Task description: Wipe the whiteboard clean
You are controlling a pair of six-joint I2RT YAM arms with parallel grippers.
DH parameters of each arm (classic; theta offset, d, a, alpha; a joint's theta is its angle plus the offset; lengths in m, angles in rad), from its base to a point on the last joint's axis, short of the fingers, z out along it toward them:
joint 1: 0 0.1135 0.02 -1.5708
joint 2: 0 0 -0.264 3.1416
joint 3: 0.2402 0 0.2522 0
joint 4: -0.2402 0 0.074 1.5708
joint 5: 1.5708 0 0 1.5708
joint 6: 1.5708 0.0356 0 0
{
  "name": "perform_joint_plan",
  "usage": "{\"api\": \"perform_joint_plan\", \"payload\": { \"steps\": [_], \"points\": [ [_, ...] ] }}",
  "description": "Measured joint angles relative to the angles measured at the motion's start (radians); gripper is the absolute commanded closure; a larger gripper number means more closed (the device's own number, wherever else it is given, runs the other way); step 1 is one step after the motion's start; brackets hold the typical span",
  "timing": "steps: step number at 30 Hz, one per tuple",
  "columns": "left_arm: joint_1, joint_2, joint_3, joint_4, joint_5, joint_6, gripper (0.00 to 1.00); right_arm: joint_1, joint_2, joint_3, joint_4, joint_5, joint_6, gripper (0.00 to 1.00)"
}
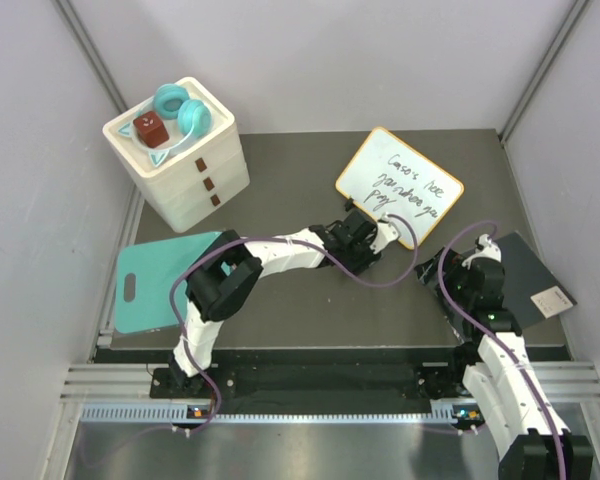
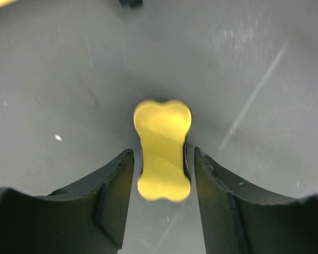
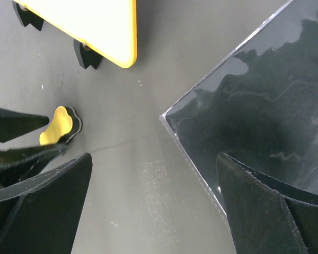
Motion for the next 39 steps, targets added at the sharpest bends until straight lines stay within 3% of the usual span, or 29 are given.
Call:
{"api": "perform_joint_plan", "payload": {
  "steps": [8, 9, 10, 16, 25, 28, 30, 32, 33, 39],
  "points": [
    [0.001, 0.068, 0.105, -0.032, -0.011, -0.024, 0.8, 0.0, 0.0, 0.001, 0.001, -0.002, 0.0, 0.01],
    [0.001, 0.068, 0.108, -0.034, -0.015, -0.025, 0.96, 0.0, 0.0, 0.001, 0.003, -0.002, 0.0, 0.01],
    [0.0, 0.068, 0.108, -0.036, -0.018, -0.027, 1.0, 0.0, 0.003, 0.001, 0.01, -0.005, 0.0, 0.01],
    [0.0, 0.03, 0.09, -0.036, -0.055, -0.037, 1.0, 0.0, 0.056, 0.001, 0.102, -0.045, 0.0, 0.01],
    [0.027, -0.096, -0.018, -0.035, -0.111, -0.053, 1.0, 0.0, 0.288, 0.061, 0.225, -0.074, -0.001, 0.02],
    [0.03, -0.097, -0.018, -0.041, -0.108, -0.06, 0.87, 0.0, 0.301, 0.066, 0.241, -0.08, -0.001, 0.02],
    [0.029, -0.097, -0.019, -0.055, -0.101, -0.067, 0.67, 0.0, 0.298, 0.066, 0.244, -0.08, -0.002, 0.02],
    [0.029, -0.097, -0.034, -0.043, -0.096, -0.082, 0.57, 0.0, 0.291, 0.066, 0.243, -0.08, -0.004, 0.02],
    [0.029, -0.097, -0.045, -0.035, -0.094, -0.089, 0.47, 0.0, 0.285, 0.066, 0.242, -0.08, -0.008, 0.02],
    [0.028, -0.097, -0.082, -0.032, -0.095, -0.111, 0.45, 0.0, 0.252, 0.066, 0.229, -0.079, -0.021, 0.02]
  ]
}}
